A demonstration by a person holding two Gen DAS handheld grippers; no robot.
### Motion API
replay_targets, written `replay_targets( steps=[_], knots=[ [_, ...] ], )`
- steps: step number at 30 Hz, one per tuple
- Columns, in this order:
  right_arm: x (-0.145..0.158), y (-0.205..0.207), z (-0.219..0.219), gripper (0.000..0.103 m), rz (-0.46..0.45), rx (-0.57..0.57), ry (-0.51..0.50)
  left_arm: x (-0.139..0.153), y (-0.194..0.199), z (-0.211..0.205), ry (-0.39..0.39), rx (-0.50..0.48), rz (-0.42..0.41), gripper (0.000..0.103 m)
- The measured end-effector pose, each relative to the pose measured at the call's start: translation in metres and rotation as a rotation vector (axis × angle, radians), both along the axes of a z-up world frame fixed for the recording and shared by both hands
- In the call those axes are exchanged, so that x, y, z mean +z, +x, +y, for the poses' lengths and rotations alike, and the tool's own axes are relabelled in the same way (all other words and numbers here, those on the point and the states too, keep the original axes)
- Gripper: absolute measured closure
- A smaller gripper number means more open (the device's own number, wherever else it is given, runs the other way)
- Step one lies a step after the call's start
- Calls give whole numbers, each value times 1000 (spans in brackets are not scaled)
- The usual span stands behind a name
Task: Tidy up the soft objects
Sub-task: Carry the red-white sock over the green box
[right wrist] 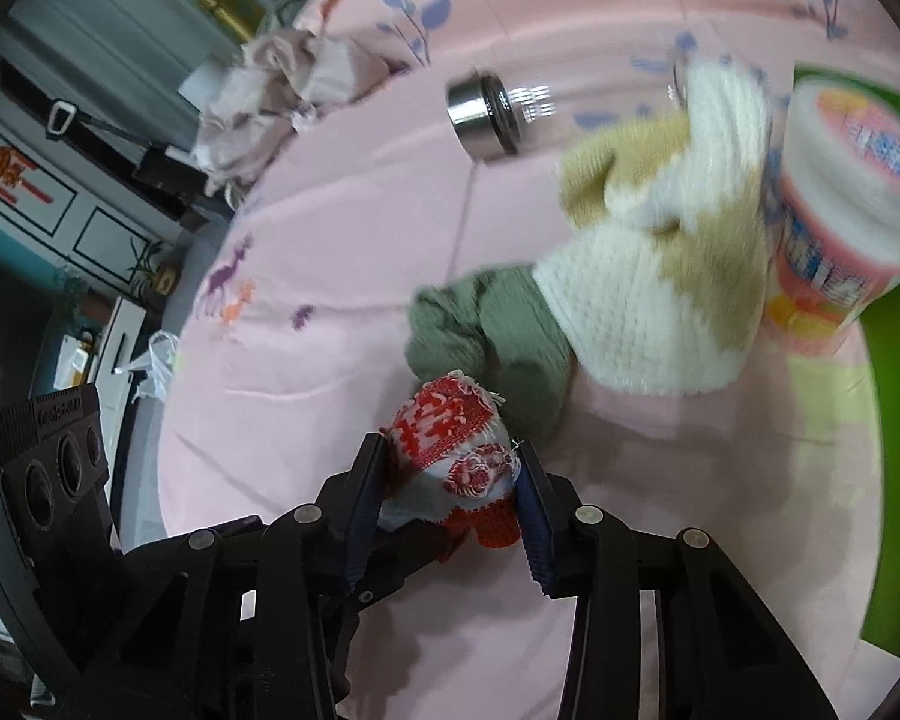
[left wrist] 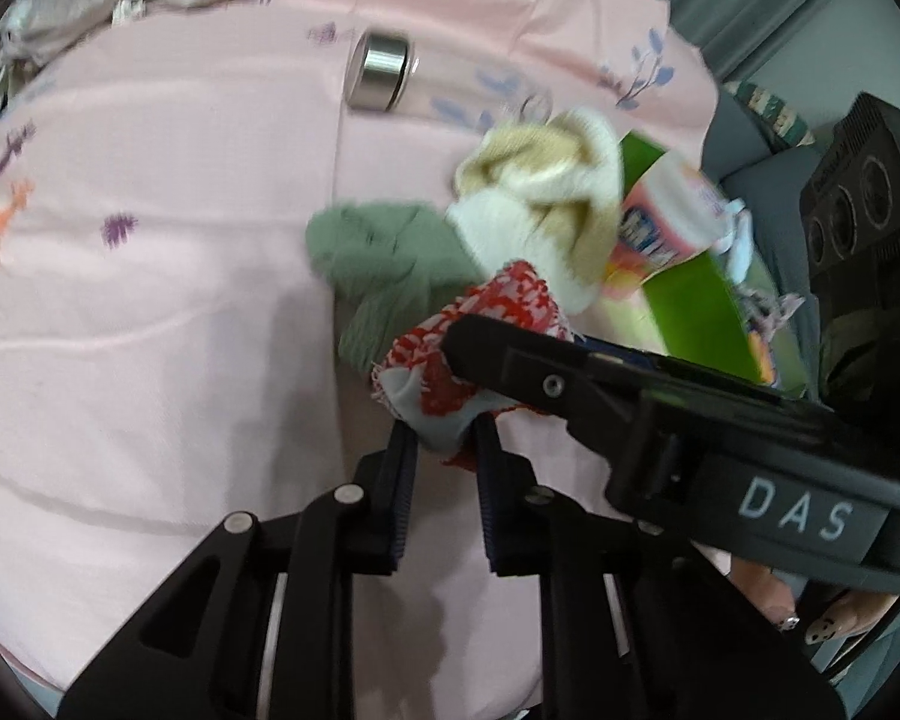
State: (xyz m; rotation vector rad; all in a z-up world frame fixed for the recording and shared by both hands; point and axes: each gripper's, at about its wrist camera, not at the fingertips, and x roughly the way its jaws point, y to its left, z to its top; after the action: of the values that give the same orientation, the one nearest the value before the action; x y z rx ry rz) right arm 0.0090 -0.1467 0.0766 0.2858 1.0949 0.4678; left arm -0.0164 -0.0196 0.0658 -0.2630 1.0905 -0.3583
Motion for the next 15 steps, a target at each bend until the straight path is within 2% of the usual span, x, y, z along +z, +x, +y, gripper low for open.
replay_targets(
  steps=[9,15],
  knots=[
    [76,-33,-8,60,-271,-20,-39,68,-12,-19,34,-21,-232,88],
    [122,-52,-47,60,-400,-97,-40,110,-20,-54,40,-95,-355,88]
  ],
)
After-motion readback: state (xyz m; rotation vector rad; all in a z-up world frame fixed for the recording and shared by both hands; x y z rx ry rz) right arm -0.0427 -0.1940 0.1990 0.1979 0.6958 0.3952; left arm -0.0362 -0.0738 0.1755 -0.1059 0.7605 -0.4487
